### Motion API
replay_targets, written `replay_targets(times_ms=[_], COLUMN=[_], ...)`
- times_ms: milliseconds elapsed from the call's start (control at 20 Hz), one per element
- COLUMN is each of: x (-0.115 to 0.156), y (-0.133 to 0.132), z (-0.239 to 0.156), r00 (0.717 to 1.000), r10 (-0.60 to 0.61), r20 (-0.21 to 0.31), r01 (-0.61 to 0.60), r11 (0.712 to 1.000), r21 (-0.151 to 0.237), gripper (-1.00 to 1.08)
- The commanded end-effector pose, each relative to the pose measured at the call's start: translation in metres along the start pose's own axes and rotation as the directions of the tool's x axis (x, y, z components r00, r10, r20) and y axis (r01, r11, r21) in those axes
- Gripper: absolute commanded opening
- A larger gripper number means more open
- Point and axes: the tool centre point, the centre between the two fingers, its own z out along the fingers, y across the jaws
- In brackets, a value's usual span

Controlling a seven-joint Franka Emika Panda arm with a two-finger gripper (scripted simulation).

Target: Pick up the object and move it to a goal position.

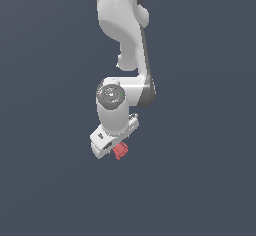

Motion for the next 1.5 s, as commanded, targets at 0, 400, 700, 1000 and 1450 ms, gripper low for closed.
replay_targets(times_ms=[0,400,700,1000,1450], x=[0.0,0.0,-0.001,0.0,0.0], y=[0.001,0.0,0.0,0.001,0.001], z=[0.001,0.021,0.049,0.051,0.051], r00=[1.0,1.0,1.0,1.0,1.0], r10=[-0.007,-0.005,-0.007,-0.007,-0.007], r20=[0.0,0.0,0.0,0.0,0.0], r01=[0.007,0.005,0.007,0.007,0.007], r11=[1.0,1.0,1.0,1.0,1.0], r21=[0.0,0.0,0.0,0.0,0.0], gripper=[1.0,1.0,1.0,-1.0,-1.0])
